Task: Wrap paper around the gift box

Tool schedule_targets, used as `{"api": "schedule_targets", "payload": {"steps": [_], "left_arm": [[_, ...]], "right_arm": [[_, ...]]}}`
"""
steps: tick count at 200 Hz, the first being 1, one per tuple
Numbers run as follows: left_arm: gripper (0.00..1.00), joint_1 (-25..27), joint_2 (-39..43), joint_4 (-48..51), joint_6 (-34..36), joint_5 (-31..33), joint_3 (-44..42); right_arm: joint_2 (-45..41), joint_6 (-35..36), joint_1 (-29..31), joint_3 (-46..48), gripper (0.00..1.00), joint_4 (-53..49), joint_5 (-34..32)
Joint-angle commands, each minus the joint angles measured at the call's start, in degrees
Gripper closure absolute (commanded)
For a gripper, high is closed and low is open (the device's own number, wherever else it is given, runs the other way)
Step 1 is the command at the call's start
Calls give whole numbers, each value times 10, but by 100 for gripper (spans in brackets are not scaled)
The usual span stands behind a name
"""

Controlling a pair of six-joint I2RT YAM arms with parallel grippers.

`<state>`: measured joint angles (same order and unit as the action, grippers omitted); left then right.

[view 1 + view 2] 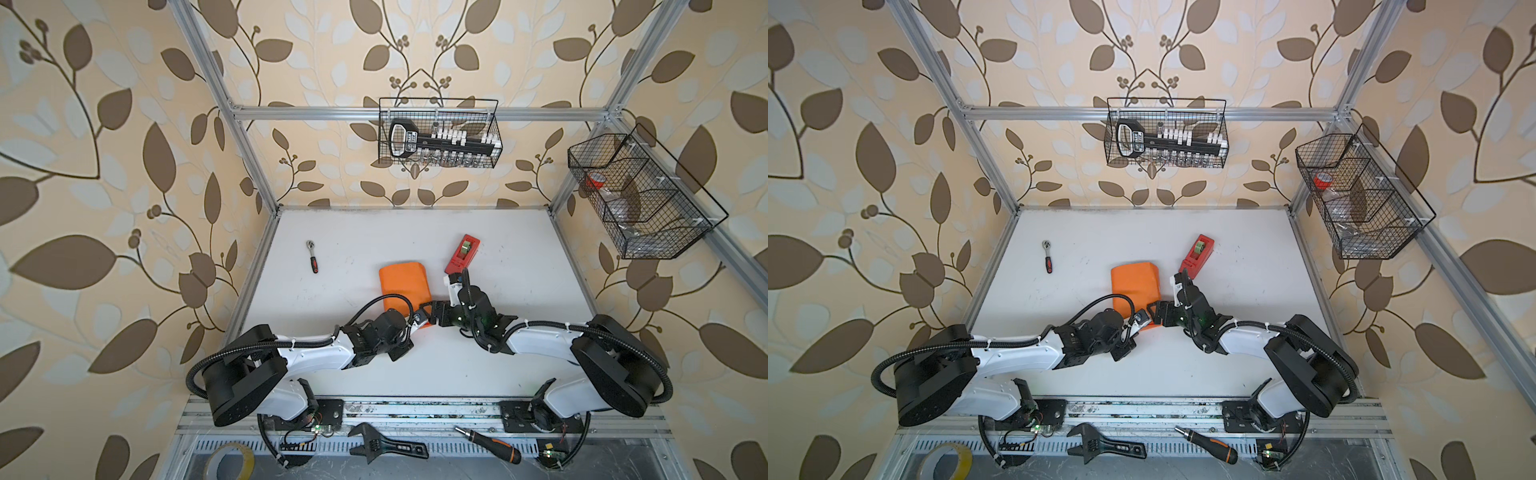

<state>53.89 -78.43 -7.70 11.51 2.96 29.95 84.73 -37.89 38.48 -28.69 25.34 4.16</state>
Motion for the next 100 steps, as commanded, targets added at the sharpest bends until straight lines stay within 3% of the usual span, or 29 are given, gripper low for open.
{"api": "schedule_targets", "payload": {"steps": [1,100], "left_arm": [[100,-4,19,7,24,-9,35],[100,-14,24,-6,25,0,36]], "right_arm": [[9,11,-3,19,15,-7,2],[6,24,-9,13,16,-27,2]]}}
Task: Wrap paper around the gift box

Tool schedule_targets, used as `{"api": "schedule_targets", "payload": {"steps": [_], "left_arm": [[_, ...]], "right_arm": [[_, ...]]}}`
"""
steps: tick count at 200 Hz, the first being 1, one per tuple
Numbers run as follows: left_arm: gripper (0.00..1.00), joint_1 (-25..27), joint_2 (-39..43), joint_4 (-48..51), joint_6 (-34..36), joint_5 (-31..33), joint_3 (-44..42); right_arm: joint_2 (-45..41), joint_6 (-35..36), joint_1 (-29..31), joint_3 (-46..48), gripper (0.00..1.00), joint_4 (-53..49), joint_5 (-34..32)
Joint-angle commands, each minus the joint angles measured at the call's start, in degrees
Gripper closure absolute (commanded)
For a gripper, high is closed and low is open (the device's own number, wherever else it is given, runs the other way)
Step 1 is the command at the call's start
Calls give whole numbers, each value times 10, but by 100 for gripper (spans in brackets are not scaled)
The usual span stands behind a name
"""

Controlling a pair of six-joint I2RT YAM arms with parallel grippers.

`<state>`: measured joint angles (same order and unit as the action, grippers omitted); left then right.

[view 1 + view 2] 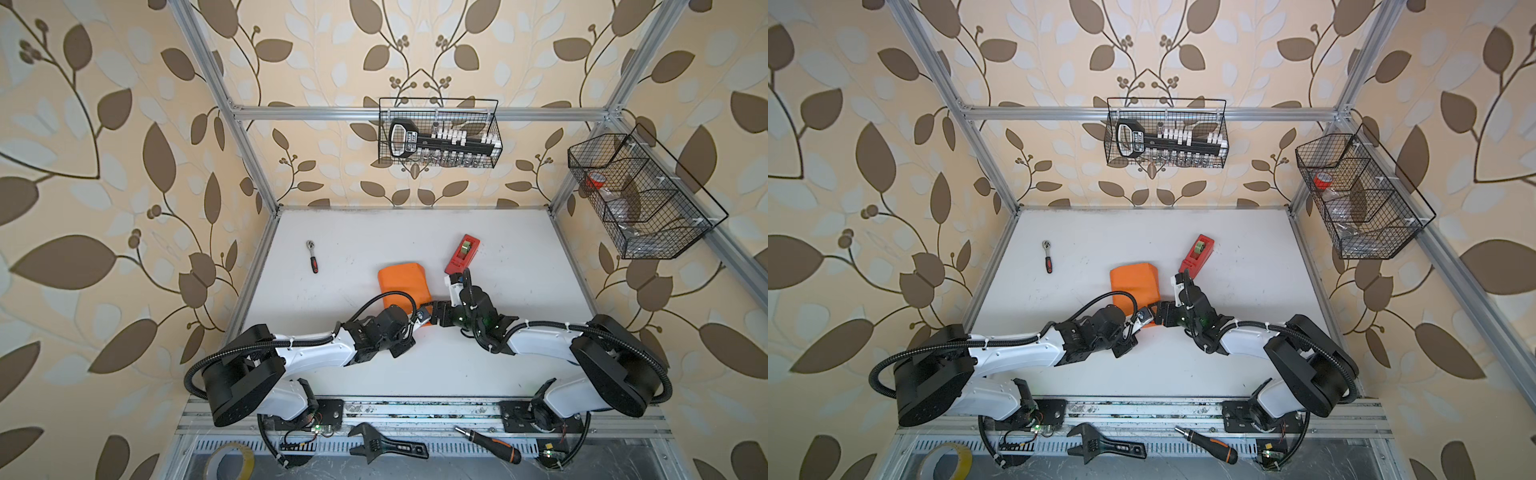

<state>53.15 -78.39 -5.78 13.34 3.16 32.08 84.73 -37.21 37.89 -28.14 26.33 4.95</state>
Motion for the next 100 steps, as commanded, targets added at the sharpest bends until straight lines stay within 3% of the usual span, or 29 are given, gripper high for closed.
{"api": "schedule_targets", "payload": {"steps": [1,59,100], "left_arm": [[100,-7,24,-25,7,-3,15],[100,-6,8,28,58,-31,66],[100,-6,6,22,71,-15,64]], "right_arm": [[6,18,-3,8,16,-37,-6],[10,21,-3,0,17,-44,-4],[11,23,-3,-1,17,-47,-3]]}}
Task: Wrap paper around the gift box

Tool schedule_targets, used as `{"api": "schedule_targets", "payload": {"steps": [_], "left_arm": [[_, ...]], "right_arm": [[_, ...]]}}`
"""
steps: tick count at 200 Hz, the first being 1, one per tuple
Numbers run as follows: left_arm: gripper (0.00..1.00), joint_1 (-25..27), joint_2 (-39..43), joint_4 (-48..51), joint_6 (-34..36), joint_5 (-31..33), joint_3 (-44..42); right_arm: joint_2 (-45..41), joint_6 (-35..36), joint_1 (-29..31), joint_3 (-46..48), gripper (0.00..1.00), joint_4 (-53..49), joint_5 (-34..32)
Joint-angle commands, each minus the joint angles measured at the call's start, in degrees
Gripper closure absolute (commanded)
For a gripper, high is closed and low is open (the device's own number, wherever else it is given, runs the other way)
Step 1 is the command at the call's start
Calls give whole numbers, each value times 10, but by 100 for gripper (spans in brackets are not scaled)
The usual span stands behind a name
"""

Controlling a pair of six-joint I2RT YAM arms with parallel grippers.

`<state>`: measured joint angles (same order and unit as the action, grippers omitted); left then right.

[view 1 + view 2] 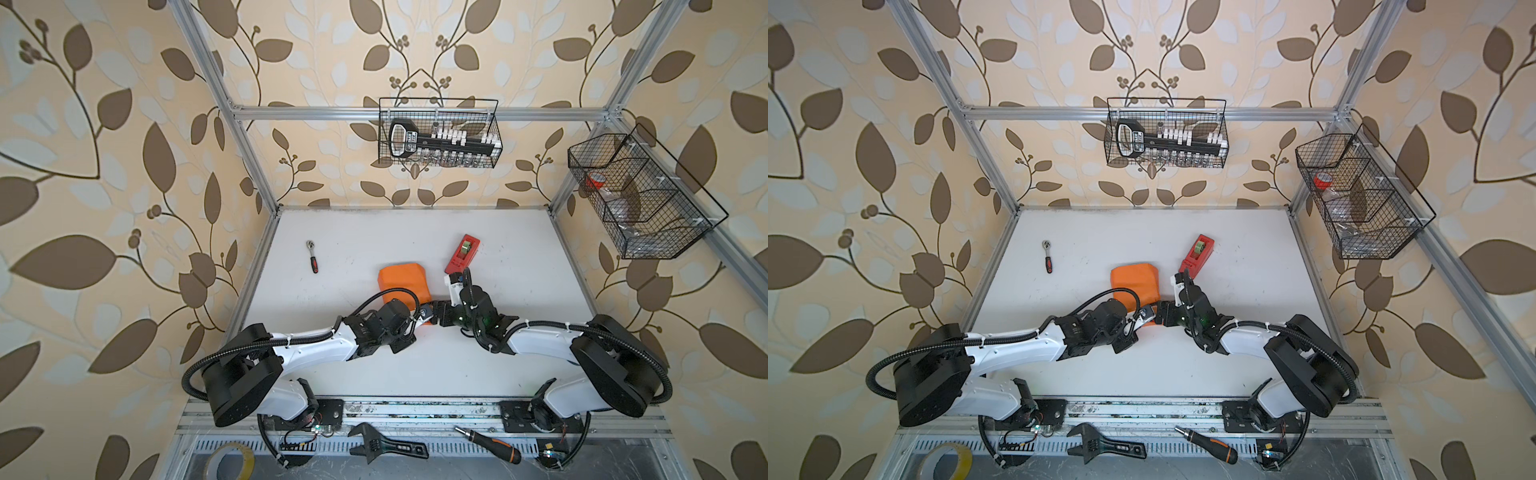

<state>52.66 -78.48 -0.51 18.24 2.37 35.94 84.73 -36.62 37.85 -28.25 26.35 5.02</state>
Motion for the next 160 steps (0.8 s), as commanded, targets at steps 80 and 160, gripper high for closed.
{"api": "schedule_targets", "payload": {"steps": [80,160], "left_arm": [[100,-2,-7,-43,10,10,20],[100,-4,-13,-51,-7,-1,13]], "right_arm": [[-34,51,-3,-16,16,-74,8],[-111,94,-3,16,13,-102,5]]}}
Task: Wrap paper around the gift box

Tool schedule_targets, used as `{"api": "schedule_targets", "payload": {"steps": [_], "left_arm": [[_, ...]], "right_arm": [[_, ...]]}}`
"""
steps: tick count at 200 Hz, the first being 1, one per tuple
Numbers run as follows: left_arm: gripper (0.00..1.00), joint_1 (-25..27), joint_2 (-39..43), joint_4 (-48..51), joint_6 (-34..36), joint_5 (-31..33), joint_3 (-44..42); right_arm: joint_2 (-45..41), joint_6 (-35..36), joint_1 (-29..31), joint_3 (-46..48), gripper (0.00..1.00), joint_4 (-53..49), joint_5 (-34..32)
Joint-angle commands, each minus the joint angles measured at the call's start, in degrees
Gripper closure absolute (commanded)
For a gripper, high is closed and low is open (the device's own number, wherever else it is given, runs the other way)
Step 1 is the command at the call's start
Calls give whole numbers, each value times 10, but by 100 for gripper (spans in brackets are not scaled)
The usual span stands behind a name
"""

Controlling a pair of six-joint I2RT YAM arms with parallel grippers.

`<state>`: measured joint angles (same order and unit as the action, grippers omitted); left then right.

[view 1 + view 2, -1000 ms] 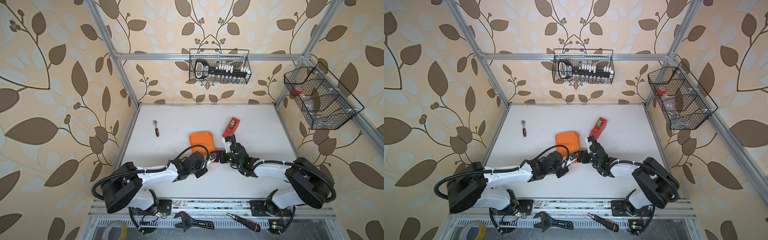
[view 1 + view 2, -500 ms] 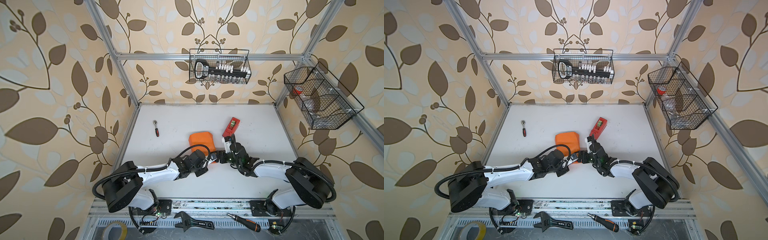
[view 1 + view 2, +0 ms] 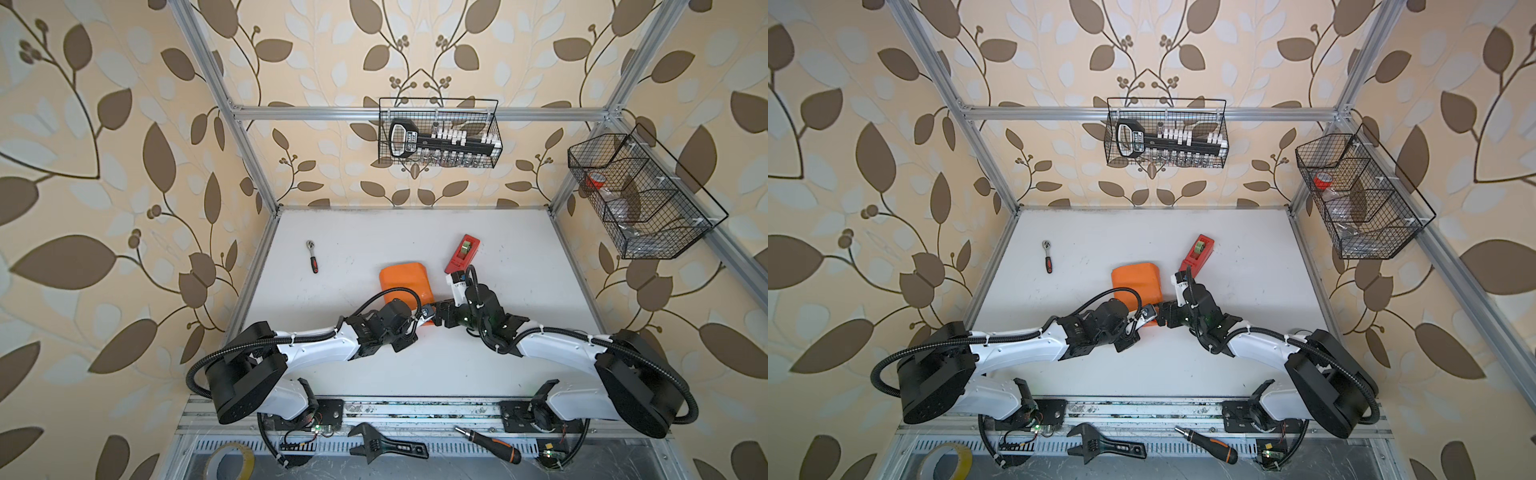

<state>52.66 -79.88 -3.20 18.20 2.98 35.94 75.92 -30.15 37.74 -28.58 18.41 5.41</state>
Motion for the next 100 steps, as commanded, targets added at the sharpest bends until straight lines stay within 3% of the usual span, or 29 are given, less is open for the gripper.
{"api": "schedule_targets", "payload": {"steps": [1,52,80,100], "left_arm": [[100,-4,1,-24,-7,-8,13],[100,-6,1,-28,-9,-14,10],[100,-7,-3,-30,-11,-18,9],[100,-7,-6,-31,-13,-20,9]], "right_arm": [[-24,30,-1,20,13,-22,1],[-34,47,-1,81,9,23,-8],[-22,59,-1,122,0,98,17],[-9,73,6,133,0,133,17]]}}
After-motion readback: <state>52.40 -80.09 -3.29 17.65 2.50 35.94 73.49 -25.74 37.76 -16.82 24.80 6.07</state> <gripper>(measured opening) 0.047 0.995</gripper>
